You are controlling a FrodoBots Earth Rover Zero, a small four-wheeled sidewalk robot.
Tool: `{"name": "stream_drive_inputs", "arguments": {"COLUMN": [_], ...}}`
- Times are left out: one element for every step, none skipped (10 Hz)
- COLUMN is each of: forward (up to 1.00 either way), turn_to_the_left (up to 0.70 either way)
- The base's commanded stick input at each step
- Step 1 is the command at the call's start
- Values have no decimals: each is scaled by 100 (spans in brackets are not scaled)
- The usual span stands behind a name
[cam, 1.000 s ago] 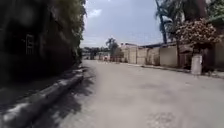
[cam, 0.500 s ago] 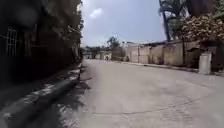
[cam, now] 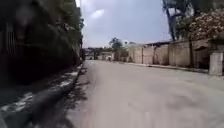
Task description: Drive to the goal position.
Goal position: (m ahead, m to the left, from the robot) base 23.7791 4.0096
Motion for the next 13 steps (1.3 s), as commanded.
{"name": "stream_drive_inputs", "arguments": {"forward": [100, 100, 100, 100, 100, 100, 100, 100, 100, 100, 100, 100, 100], "turn_to_the_left": [0, 0, 0, 0, 0, 0, 0, 0, 0, 0, 0, 0, 0]}}
